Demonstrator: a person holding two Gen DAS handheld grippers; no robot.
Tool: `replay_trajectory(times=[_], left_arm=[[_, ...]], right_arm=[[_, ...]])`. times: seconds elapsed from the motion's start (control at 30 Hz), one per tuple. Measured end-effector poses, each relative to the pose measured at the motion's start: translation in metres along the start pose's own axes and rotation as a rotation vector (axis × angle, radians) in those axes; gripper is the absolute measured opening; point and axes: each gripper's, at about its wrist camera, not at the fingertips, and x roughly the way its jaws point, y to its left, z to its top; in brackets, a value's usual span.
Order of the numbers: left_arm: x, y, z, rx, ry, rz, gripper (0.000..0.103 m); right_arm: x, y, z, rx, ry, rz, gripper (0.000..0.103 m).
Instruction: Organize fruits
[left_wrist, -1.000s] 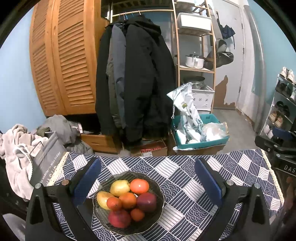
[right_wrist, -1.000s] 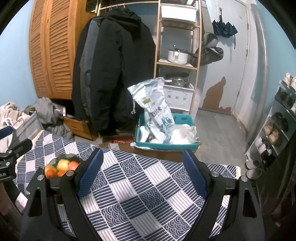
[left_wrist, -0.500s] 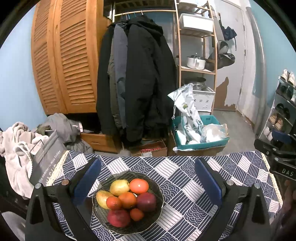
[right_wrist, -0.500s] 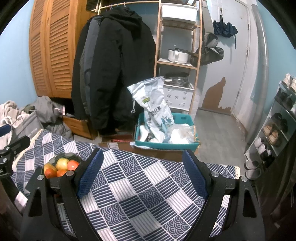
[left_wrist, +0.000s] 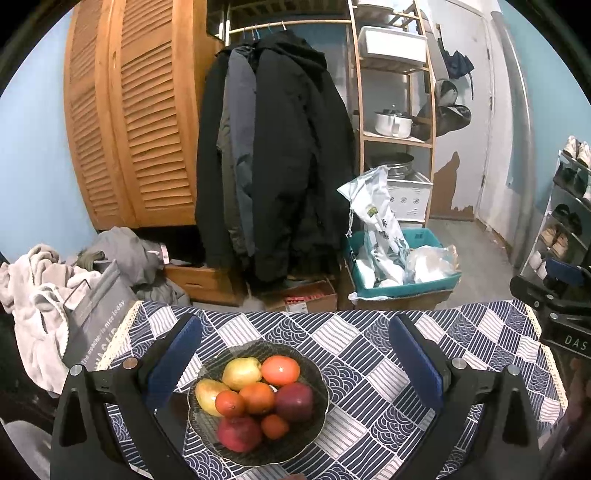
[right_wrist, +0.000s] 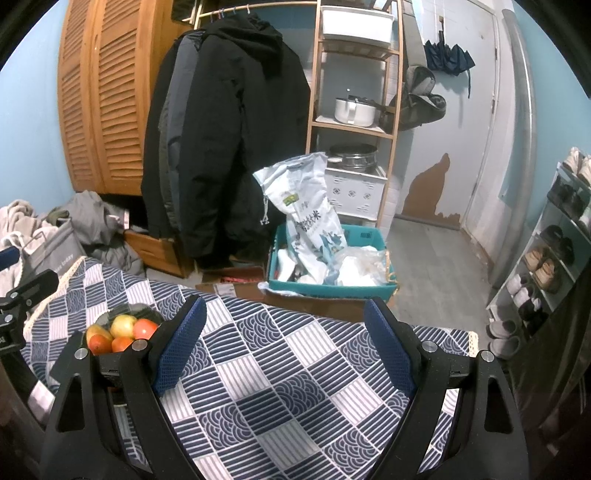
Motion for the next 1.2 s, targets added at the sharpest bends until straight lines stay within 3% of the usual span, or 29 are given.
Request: replay_trajectory(times=[1.2], left_arm=[[0.0022, 0.0009, -0.0032, -0.024, 0.026, -0.021, 0.102]], right_arm=[[0.0002, 0.0015, 0.001, -0.005, 0.001, -0.002, 0.086]])
